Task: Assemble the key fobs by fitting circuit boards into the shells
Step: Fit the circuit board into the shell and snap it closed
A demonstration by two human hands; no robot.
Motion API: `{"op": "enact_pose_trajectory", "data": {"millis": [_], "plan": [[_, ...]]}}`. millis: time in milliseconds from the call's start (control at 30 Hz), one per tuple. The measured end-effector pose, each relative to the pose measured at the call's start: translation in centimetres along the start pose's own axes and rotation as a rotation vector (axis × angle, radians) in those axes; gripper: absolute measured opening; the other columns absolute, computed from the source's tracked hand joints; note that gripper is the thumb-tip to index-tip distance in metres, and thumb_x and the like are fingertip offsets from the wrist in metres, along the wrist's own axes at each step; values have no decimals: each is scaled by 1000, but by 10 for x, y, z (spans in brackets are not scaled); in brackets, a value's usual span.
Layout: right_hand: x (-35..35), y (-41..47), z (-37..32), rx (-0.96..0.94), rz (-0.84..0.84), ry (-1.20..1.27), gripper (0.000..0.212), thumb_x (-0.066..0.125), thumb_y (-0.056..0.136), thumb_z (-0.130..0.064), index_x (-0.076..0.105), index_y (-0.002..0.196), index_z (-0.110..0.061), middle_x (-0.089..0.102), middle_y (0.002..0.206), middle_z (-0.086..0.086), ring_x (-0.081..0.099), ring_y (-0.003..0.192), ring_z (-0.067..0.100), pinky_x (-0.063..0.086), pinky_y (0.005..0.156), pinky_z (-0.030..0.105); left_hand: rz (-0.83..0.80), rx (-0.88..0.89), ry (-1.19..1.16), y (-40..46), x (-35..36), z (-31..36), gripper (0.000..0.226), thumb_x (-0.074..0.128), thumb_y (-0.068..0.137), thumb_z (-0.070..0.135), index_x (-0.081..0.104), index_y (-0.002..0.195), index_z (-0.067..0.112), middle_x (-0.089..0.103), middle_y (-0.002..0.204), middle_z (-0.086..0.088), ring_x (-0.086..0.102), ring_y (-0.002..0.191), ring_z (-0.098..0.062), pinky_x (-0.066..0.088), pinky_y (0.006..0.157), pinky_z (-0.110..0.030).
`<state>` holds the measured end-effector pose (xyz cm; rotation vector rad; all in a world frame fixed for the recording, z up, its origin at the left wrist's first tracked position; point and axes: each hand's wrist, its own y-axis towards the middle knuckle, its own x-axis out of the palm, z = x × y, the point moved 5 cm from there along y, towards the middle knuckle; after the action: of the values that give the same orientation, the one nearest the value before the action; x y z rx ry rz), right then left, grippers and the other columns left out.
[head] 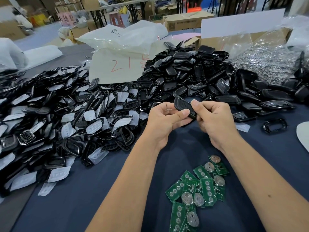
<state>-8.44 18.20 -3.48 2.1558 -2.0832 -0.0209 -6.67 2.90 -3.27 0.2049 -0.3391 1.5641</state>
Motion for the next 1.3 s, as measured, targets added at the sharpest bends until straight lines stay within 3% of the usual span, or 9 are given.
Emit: {"op": "enact_pose_trajectory", "data": {"millis": [367,533,733,833,933,1033,1133,1200,1300], "plan": [[-7,1,-4,44,-46,-43,37,68,101,-32,67,67,-19,54,60,2,41,45,13,26,38,18,-84,-46,8,1,5,-1,18,65,97,2,74,113,3,78,100,-14,76,89,-19,61,78,-26],[-11,2,-6,32,-38,-53,20,71,99,-27,76,80,-23,59,66,1,50,48,12,30,37,20,-33,39,152,-2,12,-2,16,72,95,6,80,97,20,77,82,-4,74,72,-14,60,69,-23],[-43,9,-6,20,272,-363,48,64,100,-35,59,73,5,37,59,3,34,56,17,30,56,32,145,302,483,-2,9,6,5,74,94,15,78,92,18,76,81,-5,72,64,-16,57,58,-27],[-62,7,-19,-39,388,-577,57,58,101,-33,34,55,-10,25,45,-6,22,49,13,21,54,37,239,444,677,-5,6,14,11,73,92,18,77,85,26,74,77,11,70,69,-10,56,66,-23],[-72,5,-27,-61,500,-664,57,56,102,-30,35,50,-15,31,40,-5,29,45,15,29,55,39,301,499,813,-9,4,18,11,74,90,18,76,83,26,71,75,16,65,74,-2,48,69,-10],[-85,3,-31,-64,662,-712,37,55,101,-26,68,72,-8,66,69,12,62,71,35,45,67,40,284,487,934,-7,2,16,6,72,90,19,77,89,23,71,79,15,65,82,-4,51,77,-20],[-94,-2,-35,-78,803,-730,17,60,98,-19,75,106,-19,69,102,10,63,95,27,47,80,37,290,503,1082,-7,3,16,9,71,91,17,76,97,21,70,90,11,60,99,-16,44,89,-23],[-90,-2,-40,-184,774,-768,17,63,95,-16,74,107,-20,68,101,7,58,89,19,42,79,32,357,508,1218,-7,0,17,16,69,90,11,75,102,20,67,99,6,51,108,-20,33,87,-17],[-62,1,-49,-457,467,-866,9,69,91,-12,77,93,-16,68,84,1,58,74,13,44,73,29,412,446,1346,-6,-7,18,35,61,88,-1,73,114,18,61,116,0,40,119,-23,23,86,-13]]}}
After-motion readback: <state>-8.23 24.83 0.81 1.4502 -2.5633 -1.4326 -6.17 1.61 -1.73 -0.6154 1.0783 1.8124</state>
